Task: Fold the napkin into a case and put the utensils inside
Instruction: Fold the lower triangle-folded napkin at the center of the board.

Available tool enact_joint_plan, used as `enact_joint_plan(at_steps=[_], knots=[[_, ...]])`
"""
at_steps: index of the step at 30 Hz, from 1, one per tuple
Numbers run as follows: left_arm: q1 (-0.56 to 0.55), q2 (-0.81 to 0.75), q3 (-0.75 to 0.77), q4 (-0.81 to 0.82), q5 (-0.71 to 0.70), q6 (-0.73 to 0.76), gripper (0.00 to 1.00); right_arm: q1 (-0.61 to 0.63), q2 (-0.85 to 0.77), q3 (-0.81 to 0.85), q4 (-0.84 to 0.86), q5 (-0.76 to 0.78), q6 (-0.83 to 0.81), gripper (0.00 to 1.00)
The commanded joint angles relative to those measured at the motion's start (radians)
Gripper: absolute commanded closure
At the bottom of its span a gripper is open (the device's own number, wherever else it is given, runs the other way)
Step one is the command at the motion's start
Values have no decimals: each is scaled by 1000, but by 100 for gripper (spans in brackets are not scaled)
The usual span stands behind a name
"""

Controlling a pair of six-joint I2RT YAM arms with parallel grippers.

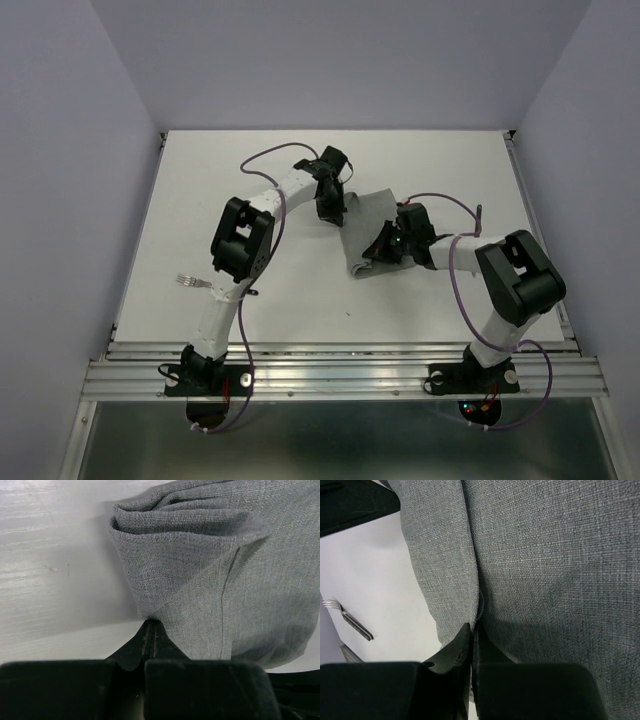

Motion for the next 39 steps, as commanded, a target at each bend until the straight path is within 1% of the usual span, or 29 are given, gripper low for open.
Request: enact_joint_plan(at_steps=[1, 6, 9, 11, 15, 20, 24, 26, 29, 30, 31, 32, 35, 39], knots=[[-7, -8, -29, 19, 7, 10, 100, -3, -8, -9, 26, 2, -10, 99], [-9, -42, -50, 35, 23, 13, 100, -3, -2, 0, 16, 5, -15, 99], [-9, -77, -47, 46, 114, 23, 100, -3, 4, 6, 13, 2, -15, 99], [-11, -94, -63, 60, 131, 20, 100, -3, -2, 6, 6, 5, -15, 99], [-11, -106, -47, 54, 104, 17, 100, -3, -11, 5, 3, 11, -13, 99], [-11, -44, -7, 25, 98, 23, 100, -3, -13, 15, -20, 15, -18, 99], [-11, -27, -32, 40, 89, 20, 100, -3, -28, 14, -35, 34, -22, 99], [-12, -16, -35, 37, 76, 19, 100, -3, -39, 17, -52, 49, -32, 94], [-14, 4, -26, -4, 43, 22, 100, -3, -85, 29, -110, 103, -53, 78], [-14, 3, -30, -9, 33, 22, 100, -3, -103, 31, -125, 121, -59, 70], [-14, 3, -35, -14, 26, 23, 100, -3, -123, 35, -159, 155, -73, 53], [-14, -1, -41, -14, 24, 25, 100, -3, -140, 40, -170, 155, -73, 48], [-14, -16, -73, -4, 24, 26, 100, 26, -208, 55, -252, 213, -104, 39], [-14, -30, -93, 3, 24, 29, 100, 76, -261, 67, -296, 253, -102, 39]])
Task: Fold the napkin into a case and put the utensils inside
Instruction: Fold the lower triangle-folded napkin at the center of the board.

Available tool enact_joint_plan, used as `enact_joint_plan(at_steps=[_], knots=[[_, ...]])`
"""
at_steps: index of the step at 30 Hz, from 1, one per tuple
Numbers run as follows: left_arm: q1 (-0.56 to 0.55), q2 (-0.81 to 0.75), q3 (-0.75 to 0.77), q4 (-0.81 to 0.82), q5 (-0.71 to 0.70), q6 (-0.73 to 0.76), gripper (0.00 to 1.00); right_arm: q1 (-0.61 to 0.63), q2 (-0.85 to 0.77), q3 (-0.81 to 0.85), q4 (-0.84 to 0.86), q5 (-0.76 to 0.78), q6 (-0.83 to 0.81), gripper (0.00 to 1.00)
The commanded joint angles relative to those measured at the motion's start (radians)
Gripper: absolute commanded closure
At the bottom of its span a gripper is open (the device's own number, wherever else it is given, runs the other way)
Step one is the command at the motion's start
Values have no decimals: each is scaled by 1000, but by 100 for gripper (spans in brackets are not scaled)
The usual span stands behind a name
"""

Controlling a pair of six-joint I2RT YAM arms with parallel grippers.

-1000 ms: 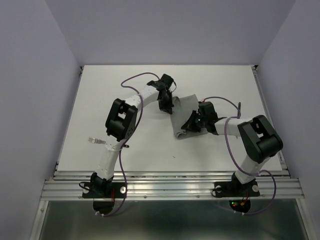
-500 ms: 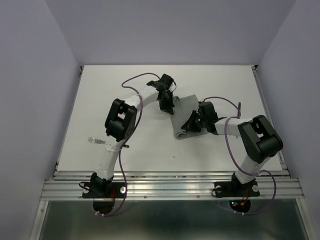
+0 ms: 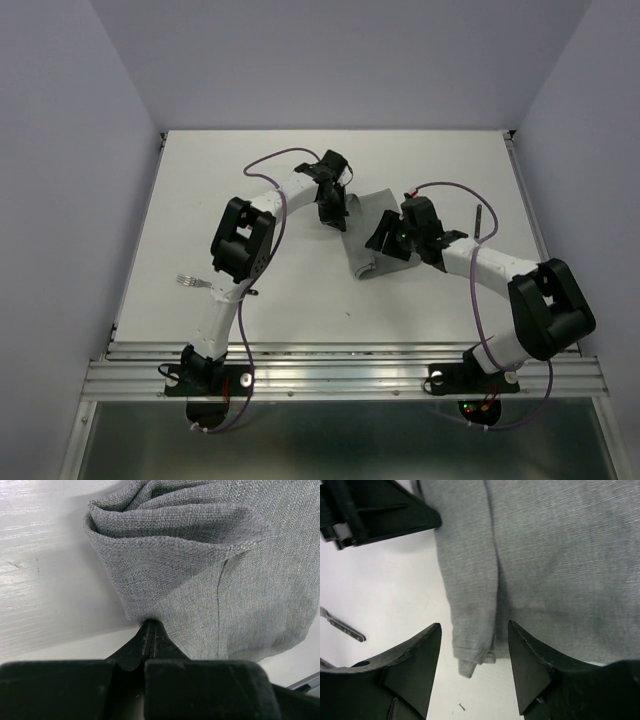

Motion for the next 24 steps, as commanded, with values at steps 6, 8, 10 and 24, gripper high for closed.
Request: enact_joint_plan(at_steps=[6, 8, 10, 24], knots=[[-8, -33, -39, -33, -39, 25, 100, 126, -61, 88, -41, 53, -21, 86], [-10, -30, -34, -38, -40, 25, 100, 139, -29, 101, -24, 27, -21, 94], [-10, -32, -31, -41, -43, 26, 100, 148, 16, 90, -6, 7, -20, 95], [-11, -67, -10, -54, -63, 44, 100, 148, 134, -119, 144, 127, 32, 99]])
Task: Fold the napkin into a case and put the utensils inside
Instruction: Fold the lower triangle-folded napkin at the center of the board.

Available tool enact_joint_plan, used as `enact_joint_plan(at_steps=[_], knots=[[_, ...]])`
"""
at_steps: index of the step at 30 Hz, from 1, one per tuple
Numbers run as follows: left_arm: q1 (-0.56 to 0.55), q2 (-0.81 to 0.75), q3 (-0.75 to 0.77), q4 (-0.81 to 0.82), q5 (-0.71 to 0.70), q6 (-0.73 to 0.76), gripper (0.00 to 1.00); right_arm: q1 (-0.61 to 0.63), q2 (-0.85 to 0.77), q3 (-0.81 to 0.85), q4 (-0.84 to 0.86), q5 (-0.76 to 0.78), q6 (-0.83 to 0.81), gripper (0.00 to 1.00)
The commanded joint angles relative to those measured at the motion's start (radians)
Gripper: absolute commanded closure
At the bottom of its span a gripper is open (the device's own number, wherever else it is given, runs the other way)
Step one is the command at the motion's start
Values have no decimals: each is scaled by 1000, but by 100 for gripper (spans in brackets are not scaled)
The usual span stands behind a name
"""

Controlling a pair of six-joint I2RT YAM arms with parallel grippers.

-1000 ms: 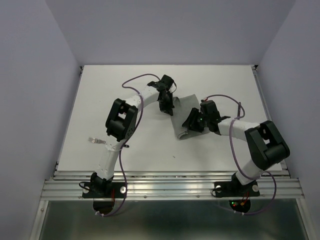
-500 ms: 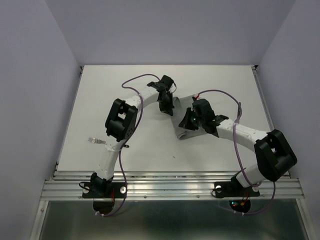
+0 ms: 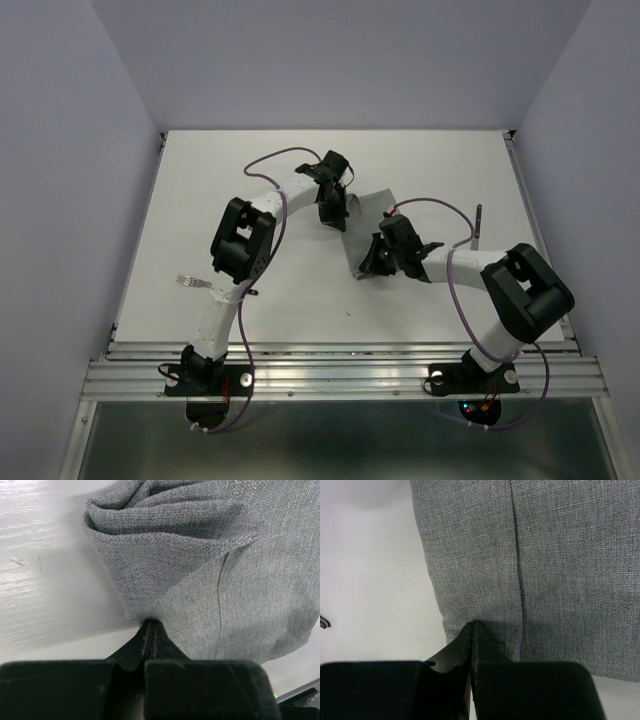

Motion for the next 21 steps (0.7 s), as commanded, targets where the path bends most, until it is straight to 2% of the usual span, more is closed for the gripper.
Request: enact_joint_plan(at_steps=[1, 8, 14, 21], knots=[[-7, -69, 4, -62, -44, 42, 100, 1, 18, -113, 154, 30, 34, 99], [-21, -106, 75, -106, -60, 92, 100, 1, 70, -189, 283, -11, 60, 99], [-24, -163, 128, -148, -127, 123, 92, 1, 75, -193, 276, -41, 86, 99], [-21, -160, 173, -197, -173, 142, 92, 1, 10, -243, 253, -116, 140, 99]])
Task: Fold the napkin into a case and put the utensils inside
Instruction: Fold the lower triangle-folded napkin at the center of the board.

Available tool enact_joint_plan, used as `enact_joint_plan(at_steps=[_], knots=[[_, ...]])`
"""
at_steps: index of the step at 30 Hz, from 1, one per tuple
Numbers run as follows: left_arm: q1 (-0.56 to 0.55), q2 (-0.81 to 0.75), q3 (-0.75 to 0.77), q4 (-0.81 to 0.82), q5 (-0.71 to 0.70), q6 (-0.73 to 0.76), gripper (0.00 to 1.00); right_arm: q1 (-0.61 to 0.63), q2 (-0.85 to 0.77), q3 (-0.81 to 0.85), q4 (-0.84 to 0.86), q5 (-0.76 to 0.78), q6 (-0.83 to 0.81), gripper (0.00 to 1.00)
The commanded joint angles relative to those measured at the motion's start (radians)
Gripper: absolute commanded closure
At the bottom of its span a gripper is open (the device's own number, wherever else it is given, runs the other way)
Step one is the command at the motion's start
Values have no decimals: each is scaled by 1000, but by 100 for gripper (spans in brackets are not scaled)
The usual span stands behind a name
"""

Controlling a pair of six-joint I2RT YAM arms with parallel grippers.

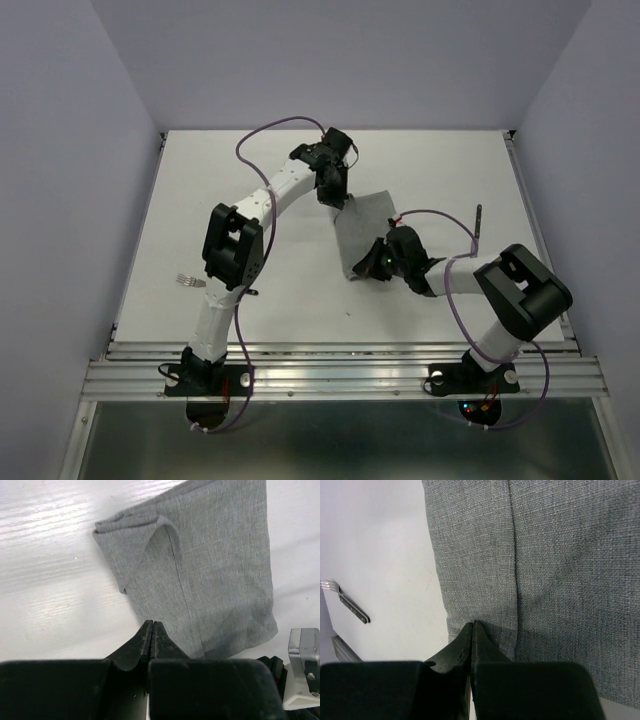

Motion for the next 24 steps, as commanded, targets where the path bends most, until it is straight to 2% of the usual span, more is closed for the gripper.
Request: enact_joint_plan(at_steps=[1, 5, 12, 17, 24], knots=[[-1, -74, 14, -37, -51, 30, 95, 2, -21, -74, -142, -51, 12, 99], [11, -74, -23, -1, -72, 16, 100, 2, -96, -94, -174, -75, 12, 99], [14, -2, 38, -38, -78, 24, 100, 2, -120, -85, -221, -52, -5, 99], [14, 15, 23, -4, -37, 33, 100, 2, -111, -82, -207, -55, 3, 99], [14, 90, 101, -13, 1, 37, 100, 2, -119, -79, -217, -51, 3, 99]])
